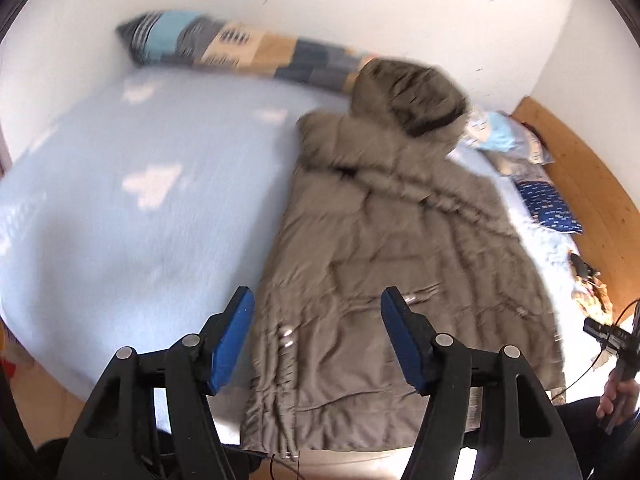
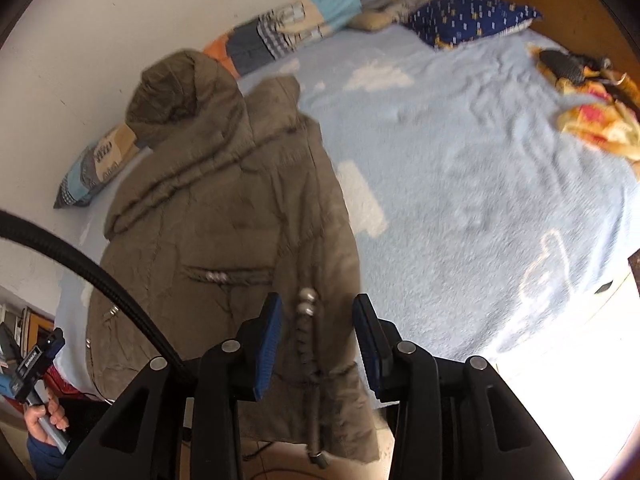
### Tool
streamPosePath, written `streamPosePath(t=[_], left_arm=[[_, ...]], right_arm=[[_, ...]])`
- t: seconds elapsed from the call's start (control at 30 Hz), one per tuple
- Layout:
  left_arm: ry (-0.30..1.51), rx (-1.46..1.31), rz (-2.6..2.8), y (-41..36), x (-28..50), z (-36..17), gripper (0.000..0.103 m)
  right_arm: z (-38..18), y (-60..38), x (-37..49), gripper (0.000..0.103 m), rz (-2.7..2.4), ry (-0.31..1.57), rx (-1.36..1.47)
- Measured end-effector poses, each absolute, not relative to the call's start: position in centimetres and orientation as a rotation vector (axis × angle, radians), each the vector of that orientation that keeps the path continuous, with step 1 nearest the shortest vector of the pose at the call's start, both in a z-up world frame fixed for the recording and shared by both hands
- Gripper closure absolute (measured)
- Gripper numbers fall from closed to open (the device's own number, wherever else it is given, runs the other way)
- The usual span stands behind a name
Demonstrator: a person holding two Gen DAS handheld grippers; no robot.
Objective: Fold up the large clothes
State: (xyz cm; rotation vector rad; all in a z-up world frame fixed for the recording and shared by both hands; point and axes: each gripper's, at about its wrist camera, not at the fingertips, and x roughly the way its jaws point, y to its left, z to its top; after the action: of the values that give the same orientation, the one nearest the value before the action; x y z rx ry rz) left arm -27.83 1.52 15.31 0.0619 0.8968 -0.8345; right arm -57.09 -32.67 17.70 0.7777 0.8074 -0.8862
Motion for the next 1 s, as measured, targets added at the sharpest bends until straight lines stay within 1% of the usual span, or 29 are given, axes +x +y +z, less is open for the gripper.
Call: streamPosePath(t=[0.13,0.17,0.23,0.27,0.3,0.37,0.43,0.47,0.6,0.7,0.73,0.8,0.87,1.0], left_arm=[[0.802,0.088,-0.905,1.3,-30.1,20.5,0.038],[0.762,0.100,-0.932,1.3,-31.1,22.6,0.038],[0.719,0.107,-0.971,1.4,-32.6,25.4,0.037],[0.683,0.112,-1.005,1.5,-33.8,27.7,0.036],[0.662,0.109,-1.034,1.5,-34.6,29.3,0.033],[0.627,0.111,-1.089,1.6,-36.3,32.4,0.032],[0.595,0.123,-1.146,1.5,-38.1,36.0,0.032],[0.580,0.133,-1.165,1.3,-38.8,37.4,0.032],[0.467,0.194,-1.254,0.6,-43.0,44.1,0.031],[0.394,0.207,-1.299,0.6,-45.4,48.0,0.028],[0.376,0.206,-1.307,0.6,-45.9,48.8,0.027],[0.331,0.197,-1.341,0.4,-47.0,50.6,0.023],[0.322,0.186,-1.357,-0.1,-47.2,51.1,0.023],[0.335,0.183,-1.343,-2.3,-45.8,49.0,0.022]], right_arm=[[23.2,-30.7,-56.5,0.062,-0.847,0.693,0.684],[24.9,-30.1,-56.3,0.062,-0.835,0.665,0.652],[27.9,-28.8,-55.6,0.062,-0.812,0.611,0.606],[29.2,-28.2,-55.2,0.062,-0.799,0.582,0.587],[31.1,-27.3,-55.0,0.062,-0.780,0.542,0.566],[33.8,-26.0,-54.2,0.057,-0.758,0.490,0.534],[36.4,-24.3,-53.7,0.055,-0.728,0.442,0.499],[37.8,-23.3,-53.4,0.053,-0.705,0.420,0.483],[42.9,-19.7,-52.9,0.049,-0.659,0.357,0.414],[46.3,-17.5,-52.8,0.047,-0.616,0.303,0.368],[47.1,-16.8,-52.9,0.044,-0.601,0.286,0.359],[49.1,-15.4,-52.6,0.043,-0.568,0.252,0.333],[50.4,-14.2,-52.1,0.035,-0.570,0.233,0.297],[50.7,-13.9,-49.6,0.034,-0.541,0.239,0.265]])
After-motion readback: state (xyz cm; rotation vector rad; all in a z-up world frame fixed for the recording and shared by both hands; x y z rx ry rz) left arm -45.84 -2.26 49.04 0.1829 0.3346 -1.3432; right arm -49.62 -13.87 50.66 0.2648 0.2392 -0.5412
